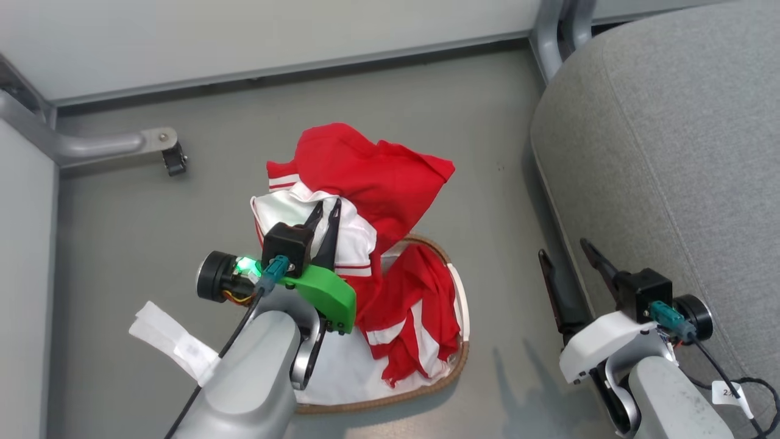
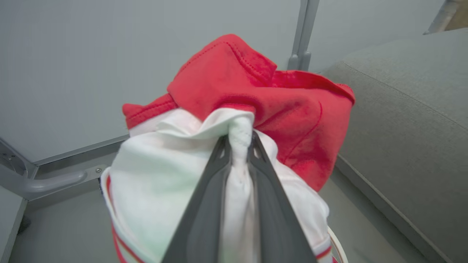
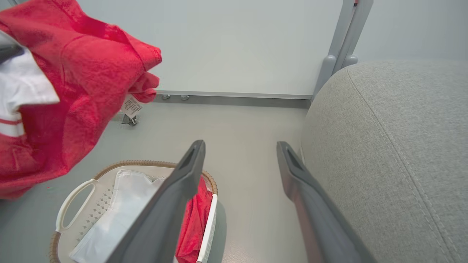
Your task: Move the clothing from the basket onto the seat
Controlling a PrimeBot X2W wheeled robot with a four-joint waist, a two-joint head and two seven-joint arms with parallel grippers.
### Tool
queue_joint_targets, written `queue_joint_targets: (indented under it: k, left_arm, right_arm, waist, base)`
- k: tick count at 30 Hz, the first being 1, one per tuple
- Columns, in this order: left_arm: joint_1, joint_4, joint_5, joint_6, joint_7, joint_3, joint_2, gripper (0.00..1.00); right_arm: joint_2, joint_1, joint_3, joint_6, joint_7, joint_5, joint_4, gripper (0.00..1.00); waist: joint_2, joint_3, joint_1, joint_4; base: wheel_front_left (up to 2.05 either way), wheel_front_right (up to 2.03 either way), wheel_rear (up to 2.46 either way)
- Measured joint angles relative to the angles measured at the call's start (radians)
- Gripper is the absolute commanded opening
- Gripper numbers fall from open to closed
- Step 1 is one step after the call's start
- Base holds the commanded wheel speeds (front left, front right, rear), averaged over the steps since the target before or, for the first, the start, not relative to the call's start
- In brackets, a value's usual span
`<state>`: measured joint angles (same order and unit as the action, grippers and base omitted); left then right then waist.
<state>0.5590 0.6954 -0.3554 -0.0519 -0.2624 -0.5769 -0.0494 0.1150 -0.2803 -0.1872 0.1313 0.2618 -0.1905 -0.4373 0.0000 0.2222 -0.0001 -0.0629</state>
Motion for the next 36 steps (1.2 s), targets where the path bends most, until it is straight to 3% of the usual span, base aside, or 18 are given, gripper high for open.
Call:
queue_joint_targets:
  k: [14, 20, 25, 28, 36]
  left_arm:
    - [-0.059, -0.265, -0.008, -0.001, -0.002, 0.050, 0.000, 0.00]
    - [-0.064, -0.305, -0.011, -0.001, -0.002, 0.031, 0.000, 0.00]
    - [-0.064, -0.327, -0.030, -0.007, -0.002, 0.000, 0.000, 0.00]
    - [-0.062, -0.341, -0.063, -0.012, -0.002, -0.043, 0.000, 0.00]
    - [-0.057, -0.366, -0.137, -0.036, -0.002, -0.138, -0.001, 0.00]
  right_arm:
    - [-0.006, 0.075, -0.066, 0.000, 0.000, -0.012, -0.003, 1.00]
    - [0.016, 0.058, -0.249, 0.000, 0.000, -0.092, 0.097, 1.00]
    - [0.051, -0.045, -0.402, 0.000, 0.000, -0.145, 0.139, 1.00]
    - [0.052, -0.137, -0.486, 0.000, 0.000, -0.176, 0.123, 1.00]
    - [0.004, -0.248, -0.555, 0.000, 0.001, -0.211, 0.013, 1.00]
  waist:
    - [0.0000, -0.149, 0.0000, 0.027]
    - [0.0000, -0.148, 0.0000, 0.042]
    - [0.0000, -0.139, 0.0000, 0.062]
    - [0.0000, -0.135, 0.0000, 0.089]
    - [0.0000, -0.126, 0.0000, 0.154]
  base:
    - [0.00, 0.00, 0.00]
    - [0.00, 0.00, 0.00]
    - [0.00, 0.00, 0.00]
    - [0.00, 0.00, 0.00]
    - [0.00, 0.00, 0.00]
